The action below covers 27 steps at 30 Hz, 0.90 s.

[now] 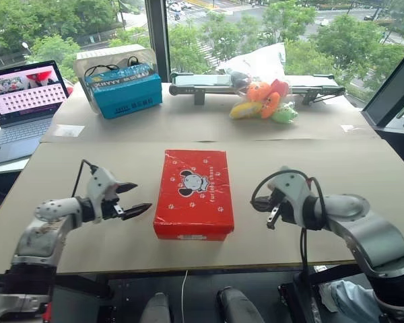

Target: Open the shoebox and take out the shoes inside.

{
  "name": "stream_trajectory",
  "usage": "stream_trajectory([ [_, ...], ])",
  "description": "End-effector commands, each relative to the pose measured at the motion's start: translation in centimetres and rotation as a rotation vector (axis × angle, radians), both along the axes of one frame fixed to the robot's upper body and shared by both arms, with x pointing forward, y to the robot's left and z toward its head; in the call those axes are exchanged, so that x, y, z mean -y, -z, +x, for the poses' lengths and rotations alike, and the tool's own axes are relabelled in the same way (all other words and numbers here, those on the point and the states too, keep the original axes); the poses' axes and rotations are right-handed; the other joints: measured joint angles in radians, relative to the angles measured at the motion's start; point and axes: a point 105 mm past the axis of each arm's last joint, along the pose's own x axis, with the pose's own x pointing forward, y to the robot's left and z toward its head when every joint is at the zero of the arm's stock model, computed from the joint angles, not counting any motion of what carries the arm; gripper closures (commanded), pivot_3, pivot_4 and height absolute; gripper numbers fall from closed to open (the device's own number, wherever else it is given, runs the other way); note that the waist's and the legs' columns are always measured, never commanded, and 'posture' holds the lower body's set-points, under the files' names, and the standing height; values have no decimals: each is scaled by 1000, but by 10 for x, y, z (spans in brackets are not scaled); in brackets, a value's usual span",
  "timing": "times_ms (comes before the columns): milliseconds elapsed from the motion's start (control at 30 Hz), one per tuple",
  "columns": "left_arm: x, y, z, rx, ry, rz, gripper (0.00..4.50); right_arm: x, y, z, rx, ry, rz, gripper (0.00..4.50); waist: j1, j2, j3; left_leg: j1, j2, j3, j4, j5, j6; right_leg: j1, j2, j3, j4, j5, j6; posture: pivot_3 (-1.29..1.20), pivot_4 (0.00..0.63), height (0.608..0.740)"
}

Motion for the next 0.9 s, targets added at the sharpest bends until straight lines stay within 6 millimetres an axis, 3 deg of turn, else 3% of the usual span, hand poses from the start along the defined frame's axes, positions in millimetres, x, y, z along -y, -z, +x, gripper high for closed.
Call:
stream_trajectory([
  [33,-11,-24,-7,37,38,-7,49,3,-13,8,75,-14,0,4500,1,0,0,0,0,0,0,0,0,0,0,0,0,0,0,0,150,740],
  [200,-14,-45,-16,-3,95,-53,49,5,2,14,45,-54,16,4500,1,0,0,0,0,0,0,0,0,0,0,0,0,0,0,0,150,740],
  [333,-18,-46,-24,-27,120,-39,49,4,16,17,27,-113,-16,4500,1,0,0,0,0,1,0,0,0,0,0,0,0,0,0,0,150,740],
  [467,-21,-51,-33,-41,145,-56,49,-17,26,18,9,-238,-12,4500,-3,0,0,0,0,1,0,0,0,-1,0,0,0,0,0,0,150,740],
  [667,-20,-47,-37,-57,151,-27,49,-45,20,24,36,-330,8,4500,0,0,0,0,1,1,0,0,0,-1,1,0,2,0,0,0,150,740],
  [900,-23,-51,-45,-55,151,-16,49,-68,-21,22,114,-400,65,4500,2,0,0,0,1,1,0,0,0,-2,0,0,2,-1,-1,0,150,740],
])
